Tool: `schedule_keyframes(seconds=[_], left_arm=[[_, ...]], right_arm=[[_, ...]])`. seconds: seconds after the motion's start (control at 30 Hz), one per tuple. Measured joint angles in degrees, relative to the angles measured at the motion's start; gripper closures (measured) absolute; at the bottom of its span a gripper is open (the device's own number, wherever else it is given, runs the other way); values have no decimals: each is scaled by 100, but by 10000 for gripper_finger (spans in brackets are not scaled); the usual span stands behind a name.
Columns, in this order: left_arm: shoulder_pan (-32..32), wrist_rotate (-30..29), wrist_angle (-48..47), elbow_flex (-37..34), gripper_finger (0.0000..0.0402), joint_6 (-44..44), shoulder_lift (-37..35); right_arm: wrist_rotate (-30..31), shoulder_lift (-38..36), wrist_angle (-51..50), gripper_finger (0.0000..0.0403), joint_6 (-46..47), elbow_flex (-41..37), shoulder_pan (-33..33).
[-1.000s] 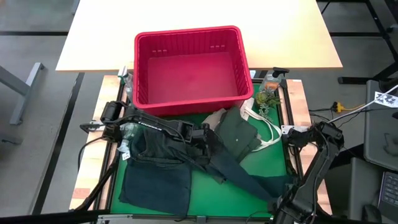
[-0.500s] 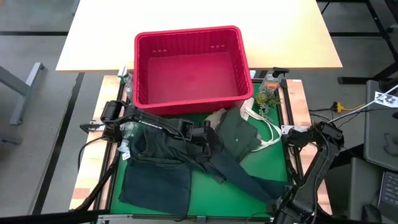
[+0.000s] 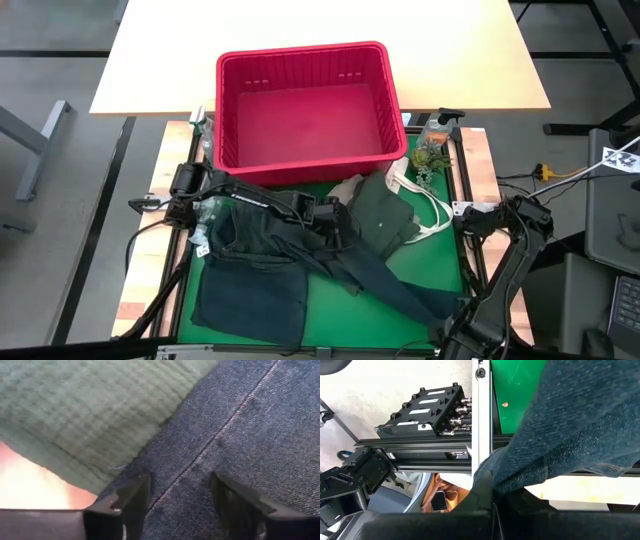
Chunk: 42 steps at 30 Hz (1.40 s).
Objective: Fold laundry
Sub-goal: Fold the dark blue pants
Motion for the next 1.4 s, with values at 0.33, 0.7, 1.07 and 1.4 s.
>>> schedule_keyframes(seconds=[0.33,0.7,1.07,1.4], left_arm=[[-2,-9,4,0,341,-42,-2],[-2,-2,2,0,399,-208,-13],[-20,-212,34,0,292,-299,-16],[-13,-256,59,0,180,153,104]], right_arm=[[-42,0,-4,400,-13,0,0],[-49,-49,-32,400,-16,0,0],[-71,-136,-63,400,-69,0,3],[42,-136,-50,400,-195,0,4]])
